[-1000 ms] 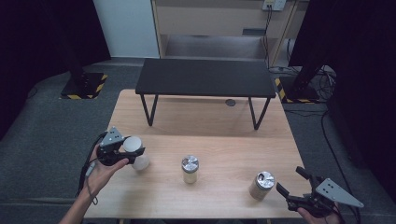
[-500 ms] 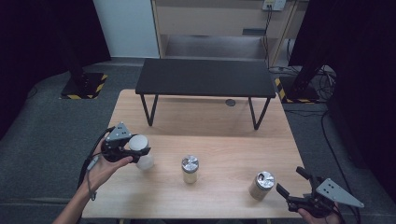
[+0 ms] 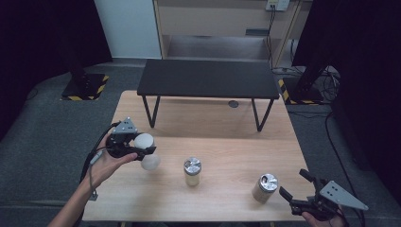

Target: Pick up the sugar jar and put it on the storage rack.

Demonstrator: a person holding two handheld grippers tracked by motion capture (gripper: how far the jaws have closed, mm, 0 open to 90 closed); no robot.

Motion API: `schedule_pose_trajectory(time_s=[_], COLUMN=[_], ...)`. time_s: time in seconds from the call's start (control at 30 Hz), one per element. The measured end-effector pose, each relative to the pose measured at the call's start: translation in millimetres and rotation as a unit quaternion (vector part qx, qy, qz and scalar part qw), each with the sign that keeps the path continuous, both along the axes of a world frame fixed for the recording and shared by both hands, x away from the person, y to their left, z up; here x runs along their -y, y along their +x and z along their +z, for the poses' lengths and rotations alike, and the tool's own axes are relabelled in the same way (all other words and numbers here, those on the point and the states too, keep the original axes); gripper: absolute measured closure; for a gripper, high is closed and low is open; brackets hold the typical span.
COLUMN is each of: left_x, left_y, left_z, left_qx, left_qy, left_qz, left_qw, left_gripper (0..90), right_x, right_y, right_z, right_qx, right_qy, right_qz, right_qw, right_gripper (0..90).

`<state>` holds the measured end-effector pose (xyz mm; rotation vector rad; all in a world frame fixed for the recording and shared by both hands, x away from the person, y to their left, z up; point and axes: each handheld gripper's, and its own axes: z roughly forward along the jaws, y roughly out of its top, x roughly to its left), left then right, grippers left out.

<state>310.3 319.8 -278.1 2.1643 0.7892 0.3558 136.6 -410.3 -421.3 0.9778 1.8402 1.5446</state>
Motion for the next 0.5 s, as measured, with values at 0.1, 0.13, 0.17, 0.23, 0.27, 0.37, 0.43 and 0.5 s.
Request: schedule_pose_trajectory(time_s=[0.1,0.13,0.17,0.23,0.27,0.37,0.43,0.5], left_x=[4.6,5.7,6.8,10.2,10.2,12.3,14.9,16.6], left_y=[3.4,5.0,6.2,10.2,10.2,15.2,17.5,22.4], left_z=[9.0,12.3,15.2,26.0,26.0,37.4,45.9,57.7], left_qx=[-0.003,-0.004,-0.004,-0.004,-0.004,-0.005,-0.004,-0.005], left_qy=[0.003,0.003,0.002,0.001,0.001,-0.004,-0.003,-0.007], left_qz=[-0.003,-0.005,-0.006,-0.011,-0.011,-0.016,-0.017,-0.017], left_qw=[1.0000,1.0000,1.0000,0.9999,0.9999,0.9998,0.9998,0.9998], left_gripper=[32.5,32.5,32.5,32.5,32.5,32.5,32.5,32.5], right_x=[-0.1,-0.1,-0.1,0.0,0.0,0.1,0.0,0.1], right_y=[0.3,0.2,0.1,0.0,0.0,0.5,0.5,0.4], right_z=[-0.1,0.0,0.1,0.0,0.0,-0.2,0.0,0.0], right_qx=[0.000,0.000,0.000,0.000,0.000,0.000,-0.001,0.000], right_qy=[-0.001,-0.001,-0.001,-0.001,-0.001,-0.001,-0.002,-0.002], right_qz=[0.001,0.000,0.000,0.000,0.000,0.001,0.001,0.001], right_qw=[1.0000,1.0000,1.0000,1.0000,1.0000,1.0000,1.0000,1.0000], right_gripper=[2.2,2.3,2.3,2.3,2.3,2.3,2.3,2.3])
